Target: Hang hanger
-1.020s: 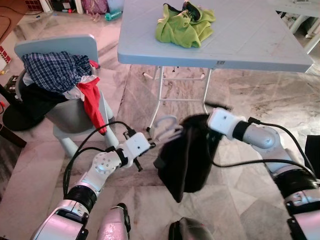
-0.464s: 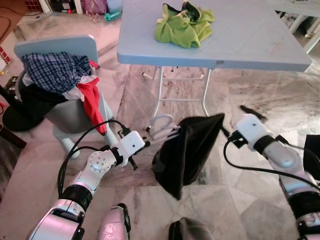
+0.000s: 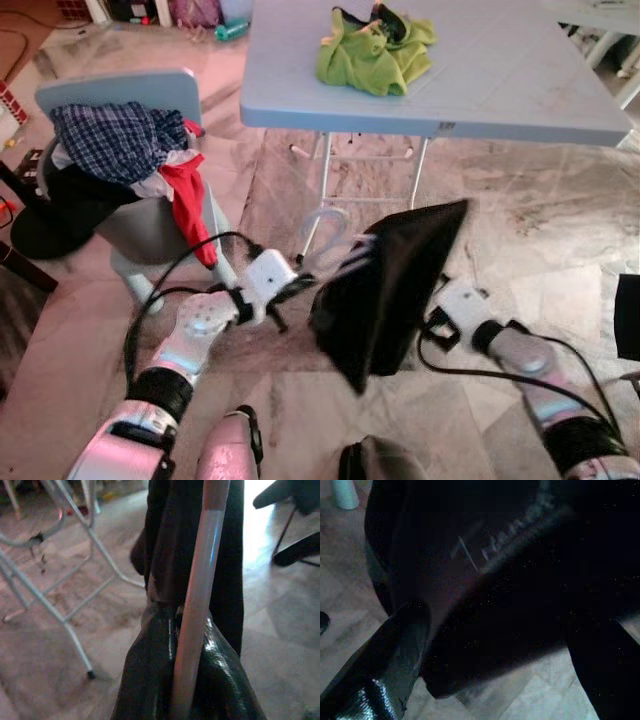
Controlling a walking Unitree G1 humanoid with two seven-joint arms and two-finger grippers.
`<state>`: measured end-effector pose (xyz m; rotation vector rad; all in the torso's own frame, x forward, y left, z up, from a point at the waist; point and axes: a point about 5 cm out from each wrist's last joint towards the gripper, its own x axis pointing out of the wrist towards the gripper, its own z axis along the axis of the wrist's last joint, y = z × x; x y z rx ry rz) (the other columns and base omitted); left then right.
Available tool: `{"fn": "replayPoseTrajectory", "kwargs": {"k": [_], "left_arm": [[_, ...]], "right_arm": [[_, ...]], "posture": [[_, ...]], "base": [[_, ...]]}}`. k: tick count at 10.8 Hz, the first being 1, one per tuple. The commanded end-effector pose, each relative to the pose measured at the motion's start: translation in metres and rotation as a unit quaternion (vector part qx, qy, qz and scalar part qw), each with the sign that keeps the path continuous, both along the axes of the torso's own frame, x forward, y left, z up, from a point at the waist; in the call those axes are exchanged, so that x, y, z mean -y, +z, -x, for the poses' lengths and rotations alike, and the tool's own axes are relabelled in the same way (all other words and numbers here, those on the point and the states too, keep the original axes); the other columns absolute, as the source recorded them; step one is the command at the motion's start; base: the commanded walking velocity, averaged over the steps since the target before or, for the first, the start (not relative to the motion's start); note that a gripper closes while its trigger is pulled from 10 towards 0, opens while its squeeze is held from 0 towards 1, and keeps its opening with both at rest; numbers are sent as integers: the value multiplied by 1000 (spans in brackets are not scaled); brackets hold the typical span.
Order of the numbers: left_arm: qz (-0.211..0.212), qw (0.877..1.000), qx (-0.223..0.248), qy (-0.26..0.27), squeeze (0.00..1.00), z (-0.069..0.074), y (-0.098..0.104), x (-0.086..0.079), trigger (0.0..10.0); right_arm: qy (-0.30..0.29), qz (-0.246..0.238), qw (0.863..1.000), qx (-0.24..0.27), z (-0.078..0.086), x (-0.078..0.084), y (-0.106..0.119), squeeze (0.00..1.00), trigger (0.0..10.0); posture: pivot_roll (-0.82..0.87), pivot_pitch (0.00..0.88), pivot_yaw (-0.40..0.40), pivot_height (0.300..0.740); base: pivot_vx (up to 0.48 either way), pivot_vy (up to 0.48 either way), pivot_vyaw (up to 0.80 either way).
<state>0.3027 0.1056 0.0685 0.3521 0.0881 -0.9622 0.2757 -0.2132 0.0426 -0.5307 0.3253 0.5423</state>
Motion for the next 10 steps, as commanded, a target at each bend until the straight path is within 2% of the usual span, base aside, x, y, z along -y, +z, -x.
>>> {"fn": "replayPoseTrajectory", "kwargs": {"k": [1, 3, 4, 5, 8, 10], "left_arm": [[16, 1000, 7, -22, 0, 2, 7, 8, 0], [15, 999, -14, -48, 0, 7, 5, 10, 0], [17, 998, -20, -52, 0, 7, 6, 9, 0], [22, 998, -25, -59, 0, 8, 9, 9, 0], [30, 997, -35, -54, 0, 7, 10, 5, 0], [39, 996, -41, -66, 0, 10, 12, 9, 0]], "right_arm": [[-7, 0, 1000, -3, -1, -1, 0, 0, 10000], [-53, -31, 996, 59, -17, -9, 15, 0, 10000], [-82, -73, 992, 64, -25, -12, 20, 0, 5176], [-86, -158, 982, 59, -26, -20, 25, 0, 0], [-98, -142, 983, 56, -32, -23, 23, 0, 0], [-126, -148, 979, 62, -36, -19, 24, 0, 0]], "posture": [[-30, 158, -45, 740], [-28, 157, -41, 740], [-30, 157, -42, 740], [-27, 154, -44, 740], [-25, 154, -48, 740], [-29, 150, -50, 740]], "base": [[0, 0, 0], [0, 0, 0], [0, 0, 0], [0, 0, 0], [0, 0, 0], [0, 0, 0]]}}
